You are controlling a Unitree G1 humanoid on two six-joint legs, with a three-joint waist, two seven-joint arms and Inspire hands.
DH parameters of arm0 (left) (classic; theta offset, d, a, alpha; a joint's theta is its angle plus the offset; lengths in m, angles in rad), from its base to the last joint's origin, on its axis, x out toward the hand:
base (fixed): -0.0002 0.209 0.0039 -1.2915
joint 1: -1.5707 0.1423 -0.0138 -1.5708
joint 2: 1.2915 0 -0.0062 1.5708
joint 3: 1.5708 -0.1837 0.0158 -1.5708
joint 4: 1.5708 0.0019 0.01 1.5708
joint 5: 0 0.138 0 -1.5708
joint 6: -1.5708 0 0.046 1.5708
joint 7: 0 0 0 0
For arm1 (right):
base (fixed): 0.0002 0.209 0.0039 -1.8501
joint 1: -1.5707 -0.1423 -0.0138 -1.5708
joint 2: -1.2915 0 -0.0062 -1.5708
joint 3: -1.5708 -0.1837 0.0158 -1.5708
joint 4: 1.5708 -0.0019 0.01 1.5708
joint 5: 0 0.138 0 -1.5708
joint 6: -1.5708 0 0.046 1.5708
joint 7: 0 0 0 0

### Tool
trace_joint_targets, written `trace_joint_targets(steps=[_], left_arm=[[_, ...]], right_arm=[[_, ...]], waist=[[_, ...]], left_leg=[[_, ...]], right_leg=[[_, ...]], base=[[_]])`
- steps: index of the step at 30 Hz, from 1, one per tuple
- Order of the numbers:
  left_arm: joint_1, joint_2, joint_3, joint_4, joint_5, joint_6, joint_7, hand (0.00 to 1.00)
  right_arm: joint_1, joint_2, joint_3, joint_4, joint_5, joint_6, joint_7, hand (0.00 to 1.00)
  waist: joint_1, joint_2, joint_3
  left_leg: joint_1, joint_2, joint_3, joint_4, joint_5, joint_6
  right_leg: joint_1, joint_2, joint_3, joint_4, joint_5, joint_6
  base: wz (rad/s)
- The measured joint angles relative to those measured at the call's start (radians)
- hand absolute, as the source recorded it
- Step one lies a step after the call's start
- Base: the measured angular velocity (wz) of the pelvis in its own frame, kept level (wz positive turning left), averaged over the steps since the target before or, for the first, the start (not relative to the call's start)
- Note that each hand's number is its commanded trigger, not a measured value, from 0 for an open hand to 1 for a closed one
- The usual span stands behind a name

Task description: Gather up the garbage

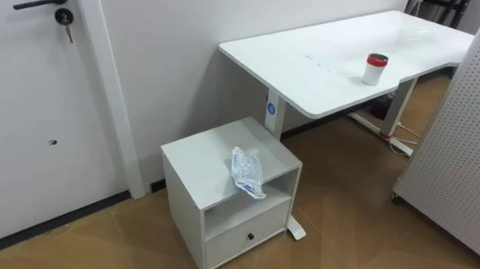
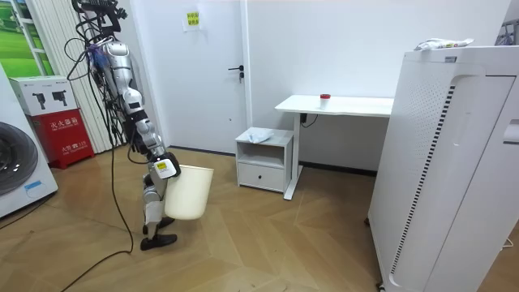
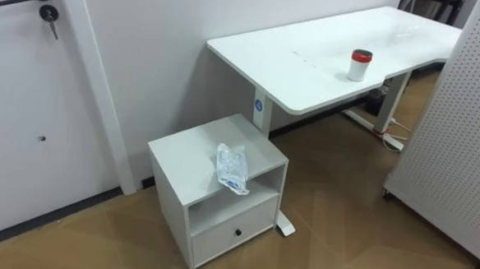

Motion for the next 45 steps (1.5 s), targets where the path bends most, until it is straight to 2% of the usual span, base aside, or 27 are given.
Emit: trace_joint_targets(steps=[14,31,34,37,39,42,45], left_arm=[[-0.025,-0.002,0.004,-0.003,-0.001,0.001,-0.015,0.0],[-0.008,-0.001,0.028,0.011,0.0,0.006,-0.016,0.0],[-0.018,-0.001,0.027,0.031,0.001,0.007,-0.019,0.0],[-0.03,0.0,0.036,0.031,0.001,0.008,-0.039,0.0],[-0.032,0.001,0.038,0.039,-0.001,0.008,-0.051,0.0],[-0.031,0.001,0.035,0.037,-0.002,0.022,-0.065,0.0],[-0.022,-0.001,0.03,0.037,0.0,0.04,-0.073,0.0]], right_arm=[[-0.009,0.0,-0.001,0.004,0.002,0.007,0.0,1.0],[0.001,0.0,-0.008,0.008,-0.004,0.011,0.0,1.0],[-0.001,0.0,-0.006,0.009,-0.019,0.011,0.001,1.0],[0.0,0.001,-0.01,0.006,-0.042,0.011,0.002,1.0],[-0.002,0.001,-0.01,0.003,-0.04,0.008,0.002,1.0],[-0.008,0.0,-0.001,0.003,-0.031,0.009,0.0,1.0],[-0.008,-0.005,-0.002,0.004,-0.031,0.005,-0.004,1.0]], waist=[[0.001,0.0,-0.0002],[-0.001,0.003,-0.0002],[-0.001,0.003,-0.0001],[-0.001,0.002,0.0016],[0.001,0.004,0.0023],[0.002,0.0,0.0018],[-0.001,0.006,-0.0002]], left_leg=[[-0.001,0.0,-0.002,0.001,0.0,0.0],[-0.009,0.002,-0.023,0.024,-0.009,-0.001],[-0.022,0.008,-0.027,0.055,-0.024,-0.004],[-0.046,0.019,-0.032,0.121,-0.056,-0.008],[-0.076,0.037,-0.032,0.201,-0.096,-0.015],[-0.086,0.053,-0.026,0.26,-0.131,-0.023],[-0.091,0.055,-0.025,0.266,-0.131,-0.028]], right_leg=[[0.0,0.001,0.001,0.0,0.0,0.0],[0.005,0.001,0.007,0.003,0.0,0.0],[0.005,0.007,0.008,0.006,-0.003,-0.001],[-0.001,0.017,0.004,0.039,-0.026,-0.008],[-0.015,0.02,0.0,0.087,-0.058,-0.018],[-0.029,0.021,0.0,0.14,-0.102,-0.029],[-0.031,0.022,0.001,0.145,-0.114,-0.038]], base=[[0.0],[0.03],[0.04],[0.05],[0.0],[-0.04],[0.0]])
